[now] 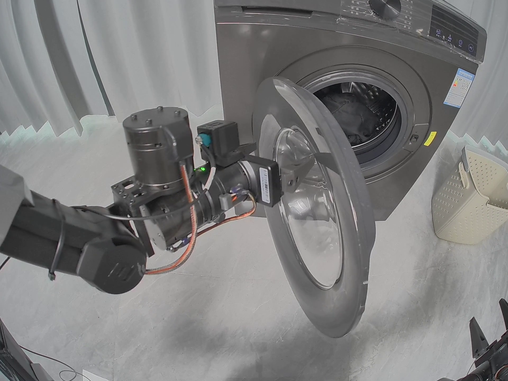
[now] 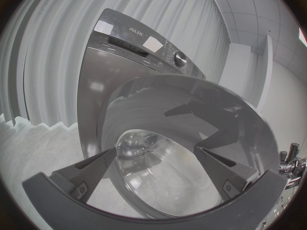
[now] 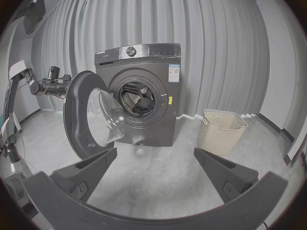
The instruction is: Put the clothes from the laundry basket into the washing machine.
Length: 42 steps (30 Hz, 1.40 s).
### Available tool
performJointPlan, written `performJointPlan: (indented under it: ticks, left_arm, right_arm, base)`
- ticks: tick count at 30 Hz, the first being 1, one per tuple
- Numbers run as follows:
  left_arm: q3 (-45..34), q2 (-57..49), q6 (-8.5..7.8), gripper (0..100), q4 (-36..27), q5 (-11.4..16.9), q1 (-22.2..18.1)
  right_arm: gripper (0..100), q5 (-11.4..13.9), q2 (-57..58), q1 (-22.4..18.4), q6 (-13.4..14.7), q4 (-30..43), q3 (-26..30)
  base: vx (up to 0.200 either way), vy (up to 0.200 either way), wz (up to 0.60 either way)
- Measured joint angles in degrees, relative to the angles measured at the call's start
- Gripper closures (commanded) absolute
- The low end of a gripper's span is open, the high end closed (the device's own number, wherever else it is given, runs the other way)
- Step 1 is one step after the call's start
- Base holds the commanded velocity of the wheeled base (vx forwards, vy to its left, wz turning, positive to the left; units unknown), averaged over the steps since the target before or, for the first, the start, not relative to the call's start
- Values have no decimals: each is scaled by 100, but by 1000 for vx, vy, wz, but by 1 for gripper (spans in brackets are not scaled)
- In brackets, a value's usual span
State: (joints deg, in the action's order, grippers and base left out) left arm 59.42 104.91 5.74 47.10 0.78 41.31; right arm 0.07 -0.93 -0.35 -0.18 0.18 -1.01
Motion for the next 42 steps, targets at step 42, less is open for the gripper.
performJointPlan:
  ticks: [42]
  left_arm:
    - [2007, 1655, 496, 0, 11, -969, -207]
  right_arm:
    - [0, -5, 0, 9, 2, 0, 0]
  base:
    - [0, 0, 0]
